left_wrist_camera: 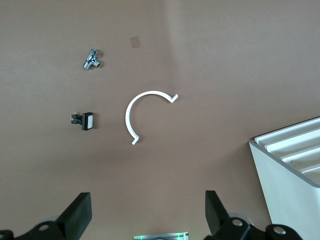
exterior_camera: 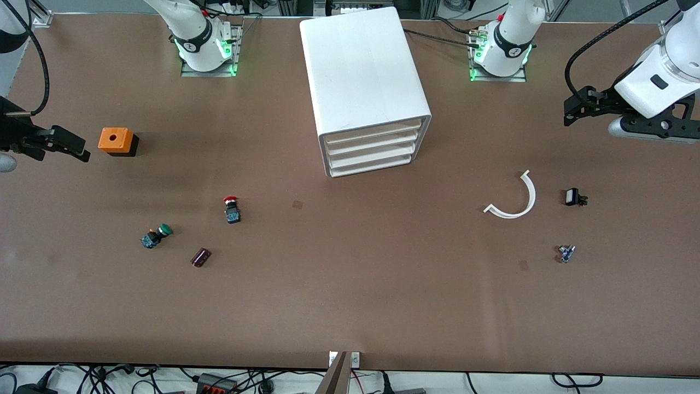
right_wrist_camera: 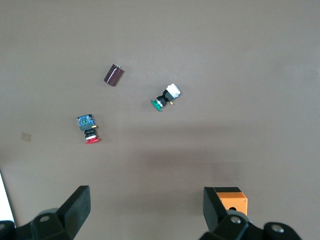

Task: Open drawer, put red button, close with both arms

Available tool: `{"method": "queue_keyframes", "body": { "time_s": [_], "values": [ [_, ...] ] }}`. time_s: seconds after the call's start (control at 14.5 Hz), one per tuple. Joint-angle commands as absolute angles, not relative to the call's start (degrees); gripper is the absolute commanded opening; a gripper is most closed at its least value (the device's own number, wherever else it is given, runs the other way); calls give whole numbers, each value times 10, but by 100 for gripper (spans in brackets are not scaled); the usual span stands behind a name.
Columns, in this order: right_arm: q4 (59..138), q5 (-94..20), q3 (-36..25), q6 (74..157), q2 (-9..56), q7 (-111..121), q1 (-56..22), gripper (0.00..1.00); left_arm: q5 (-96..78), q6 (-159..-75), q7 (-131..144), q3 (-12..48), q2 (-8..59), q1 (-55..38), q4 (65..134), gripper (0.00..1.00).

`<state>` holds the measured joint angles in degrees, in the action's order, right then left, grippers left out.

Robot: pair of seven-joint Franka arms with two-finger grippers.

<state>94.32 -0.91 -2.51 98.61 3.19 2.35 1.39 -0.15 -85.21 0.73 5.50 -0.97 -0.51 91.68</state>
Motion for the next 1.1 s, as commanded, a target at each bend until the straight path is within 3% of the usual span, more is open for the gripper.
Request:
{"method": "queue_keyframes", "body": {
  "time_s": [0.0, 1.03],
  "values": [
    [951, 0, -22, 985, 24, 23, 13, 100, 0, -840, 6, 56, -1, -4, 899, 100],
    [952, 1, -22, 1012, 55, 17, 1, 100, 0, -840, 7, 56, -1, -6, 899, 100]
  ]
}}
